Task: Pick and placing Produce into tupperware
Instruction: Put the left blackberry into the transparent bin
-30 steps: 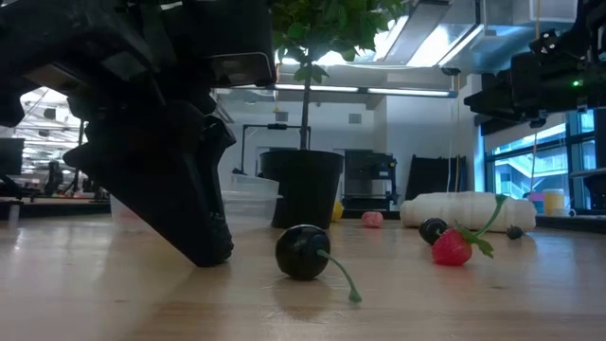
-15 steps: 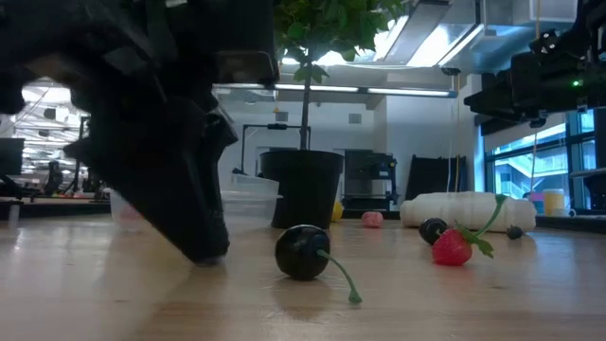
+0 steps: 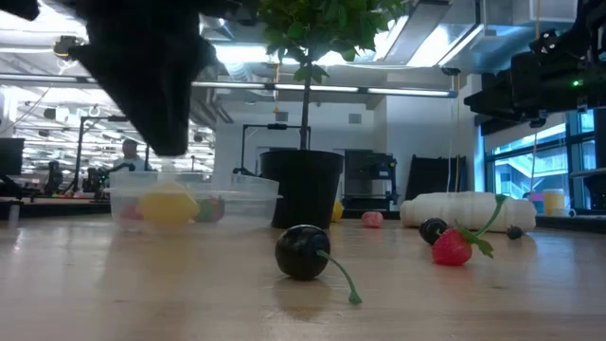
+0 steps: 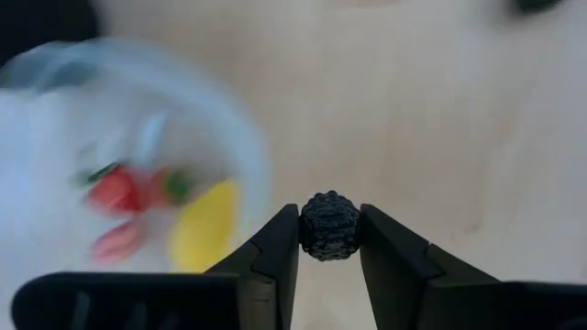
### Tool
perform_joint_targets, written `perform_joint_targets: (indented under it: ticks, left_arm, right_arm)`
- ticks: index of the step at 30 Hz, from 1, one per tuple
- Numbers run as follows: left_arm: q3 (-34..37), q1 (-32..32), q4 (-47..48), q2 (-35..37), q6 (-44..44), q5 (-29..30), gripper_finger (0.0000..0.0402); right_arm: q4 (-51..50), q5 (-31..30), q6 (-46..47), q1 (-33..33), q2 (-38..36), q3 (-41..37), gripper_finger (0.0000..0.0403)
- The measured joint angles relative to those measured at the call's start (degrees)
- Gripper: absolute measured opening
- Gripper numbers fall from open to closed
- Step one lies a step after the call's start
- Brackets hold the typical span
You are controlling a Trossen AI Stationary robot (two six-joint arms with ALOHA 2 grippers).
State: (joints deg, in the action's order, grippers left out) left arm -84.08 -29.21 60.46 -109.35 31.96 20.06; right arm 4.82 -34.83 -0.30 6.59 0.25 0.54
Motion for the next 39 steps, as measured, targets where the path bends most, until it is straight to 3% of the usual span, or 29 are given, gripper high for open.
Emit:
perform_joint_targets:
  ticks: [6,13,22,30,39]
  left_arm:
    - [1.9,1.3,1.6,6.2,0.7,4.5,0.01]
    - [9.3,5.3,0.4,13.3,0.6,4.4,0.0093]
    - [25.0,12.6,-16.4,23.4,-2.5,-2.6,0.0098]
    - [33.0,17.4,-24.8,24.9,-2.2,-4.7,0.0099]
    - [36.3,19.6,-28.6,24.9,-2.2,-5.1,0.01]
  right_arm:
    - [0.0,0.0,0.0,0.0,0.0,0.0,0.0182]
    - [0.0,0.0,0.0,0.0,0.0,0.0,0.0182]
    - [0.0,0.0,0.0,0.0,0.0,0.0,0.0182]
    - [0.0,0.0,0.0,0.0,0.0,0.0,0.0182]
    - [0.0,0.0,0.0,0.0,0.0,0.0,0.0182]
